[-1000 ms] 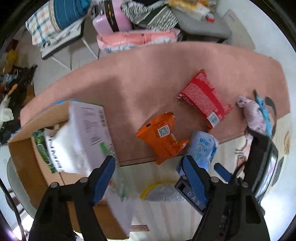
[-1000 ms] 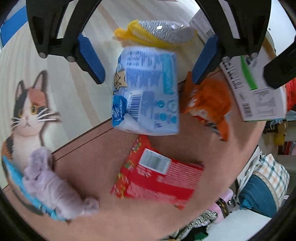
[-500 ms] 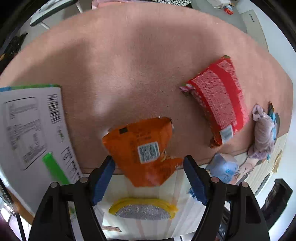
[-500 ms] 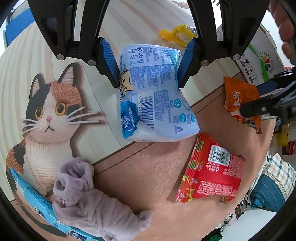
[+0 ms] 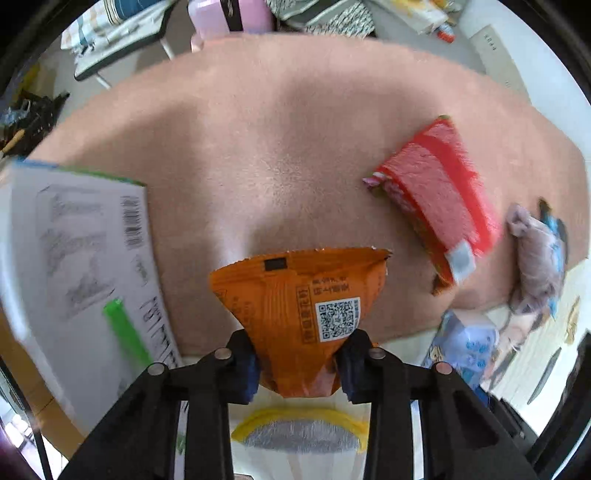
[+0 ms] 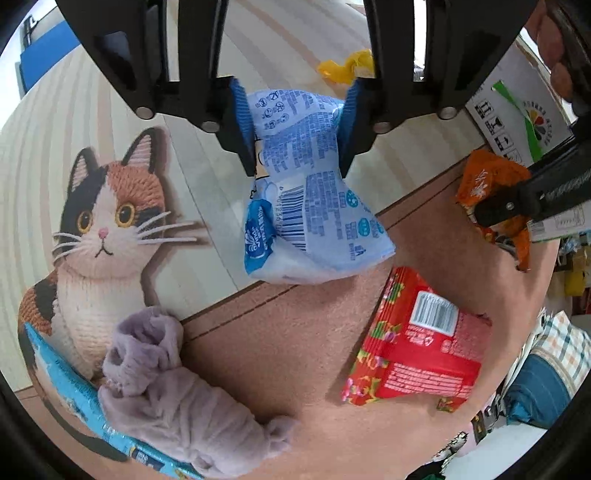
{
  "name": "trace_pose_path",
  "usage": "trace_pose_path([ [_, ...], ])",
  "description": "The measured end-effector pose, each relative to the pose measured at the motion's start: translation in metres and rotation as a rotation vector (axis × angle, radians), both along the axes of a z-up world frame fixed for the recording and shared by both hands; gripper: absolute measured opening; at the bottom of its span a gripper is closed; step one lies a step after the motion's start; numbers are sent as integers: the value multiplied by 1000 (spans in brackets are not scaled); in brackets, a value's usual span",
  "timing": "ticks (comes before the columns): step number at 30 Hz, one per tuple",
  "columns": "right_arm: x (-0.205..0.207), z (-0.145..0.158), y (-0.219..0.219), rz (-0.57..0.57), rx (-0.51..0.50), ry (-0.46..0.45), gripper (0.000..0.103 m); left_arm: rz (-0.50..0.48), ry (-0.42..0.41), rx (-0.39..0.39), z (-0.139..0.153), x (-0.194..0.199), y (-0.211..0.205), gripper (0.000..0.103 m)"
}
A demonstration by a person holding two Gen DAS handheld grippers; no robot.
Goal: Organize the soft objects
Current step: 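Carry both items into the cardboard box and open both tools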
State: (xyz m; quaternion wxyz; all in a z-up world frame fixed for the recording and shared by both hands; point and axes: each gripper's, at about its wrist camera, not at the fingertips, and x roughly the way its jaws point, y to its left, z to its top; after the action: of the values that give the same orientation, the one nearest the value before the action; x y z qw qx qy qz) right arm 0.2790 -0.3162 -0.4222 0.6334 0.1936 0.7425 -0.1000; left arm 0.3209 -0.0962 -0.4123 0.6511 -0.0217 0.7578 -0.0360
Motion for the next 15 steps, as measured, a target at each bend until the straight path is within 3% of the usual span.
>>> trace_pose_path([
  [5, -11, 50, 21, 58, 12, -86, 40, -7, -118, -89, 64, -38, 22, 30],
  [9, -23, 110, 67, 146, 65, -187, 40, 15, -216, -141, 128, -55, 60, 30],
  [12, -28, 146, 111, 213, 121, -233, 40, 40, -244, -128, 157, -66, 109, 30],
  [15, -42, 165, 171, 298, 191, -253, 40, 69, -259, -71, 165, -69, 160, 30],
])
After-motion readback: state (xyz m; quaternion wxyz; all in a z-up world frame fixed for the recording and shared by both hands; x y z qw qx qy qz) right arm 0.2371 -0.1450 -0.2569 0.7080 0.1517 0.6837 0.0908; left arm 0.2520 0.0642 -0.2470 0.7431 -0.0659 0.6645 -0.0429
